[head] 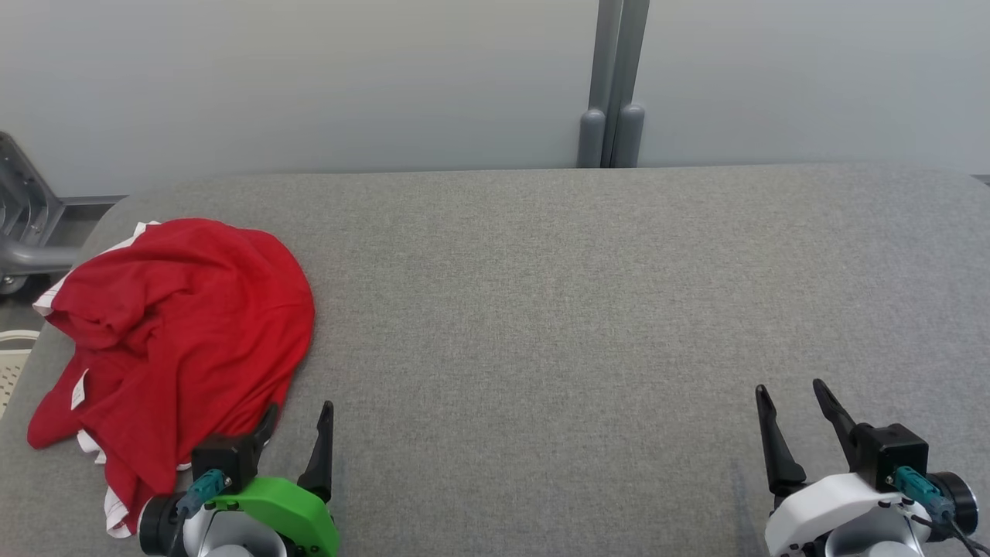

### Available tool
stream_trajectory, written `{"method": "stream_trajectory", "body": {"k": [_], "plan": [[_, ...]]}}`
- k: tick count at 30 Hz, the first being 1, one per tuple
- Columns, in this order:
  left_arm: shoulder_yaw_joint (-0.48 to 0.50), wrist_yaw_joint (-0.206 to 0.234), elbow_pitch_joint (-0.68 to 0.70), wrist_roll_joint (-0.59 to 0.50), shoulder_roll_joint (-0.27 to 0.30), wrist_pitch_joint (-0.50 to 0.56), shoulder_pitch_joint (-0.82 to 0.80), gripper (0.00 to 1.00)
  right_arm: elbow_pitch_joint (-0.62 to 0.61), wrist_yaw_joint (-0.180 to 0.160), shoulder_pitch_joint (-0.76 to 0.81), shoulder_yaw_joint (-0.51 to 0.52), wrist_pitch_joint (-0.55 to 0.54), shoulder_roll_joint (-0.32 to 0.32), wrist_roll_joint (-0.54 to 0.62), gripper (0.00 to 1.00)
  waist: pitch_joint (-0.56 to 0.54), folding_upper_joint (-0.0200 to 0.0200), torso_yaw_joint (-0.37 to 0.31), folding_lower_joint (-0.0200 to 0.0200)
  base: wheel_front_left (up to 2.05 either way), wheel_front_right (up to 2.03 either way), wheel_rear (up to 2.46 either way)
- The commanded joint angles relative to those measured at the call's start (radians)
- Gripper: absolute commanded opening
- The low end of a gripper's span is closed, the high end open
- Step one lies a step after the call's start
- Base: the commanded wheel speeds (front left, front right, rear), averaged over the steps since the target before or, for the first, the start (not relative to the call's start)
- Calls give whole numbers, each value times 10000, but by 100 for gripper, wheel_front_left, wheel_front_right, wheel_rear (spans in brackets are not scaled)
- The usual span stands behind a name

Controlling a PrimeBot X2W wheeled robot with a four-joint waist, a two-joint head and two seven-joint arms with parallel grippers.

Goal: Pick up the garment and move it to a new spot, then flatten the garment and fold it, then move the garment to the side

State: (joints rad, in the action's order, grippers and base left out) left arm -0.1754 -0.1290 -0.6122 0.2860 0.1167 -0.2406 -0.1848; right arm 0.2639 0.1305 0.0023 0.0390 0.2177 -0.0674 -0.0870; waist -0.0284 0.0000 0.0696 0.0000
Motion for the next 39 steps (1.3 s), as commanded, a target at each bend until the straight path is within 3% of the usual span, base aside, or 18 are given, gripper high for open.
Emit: {"method": "stream_trajectory", "body": {"k": [1,16,39], "plan": [[32,-26,-51,-220,31,-79,-141,100,5,3,125,-33,121,-76,255,100,-14,0,2,0,0,0,0],[36,-31,-388,-1118,129,-265,-75,100,-36,4,365,-175,510,-67,1265,100,-98,0,102,0,0,0,0],[63,-19,-155,-916,80,-248,-105,100,20,4,366,-36,501,-42,1290,100,-43,0,210,0,0,0,0]]}}
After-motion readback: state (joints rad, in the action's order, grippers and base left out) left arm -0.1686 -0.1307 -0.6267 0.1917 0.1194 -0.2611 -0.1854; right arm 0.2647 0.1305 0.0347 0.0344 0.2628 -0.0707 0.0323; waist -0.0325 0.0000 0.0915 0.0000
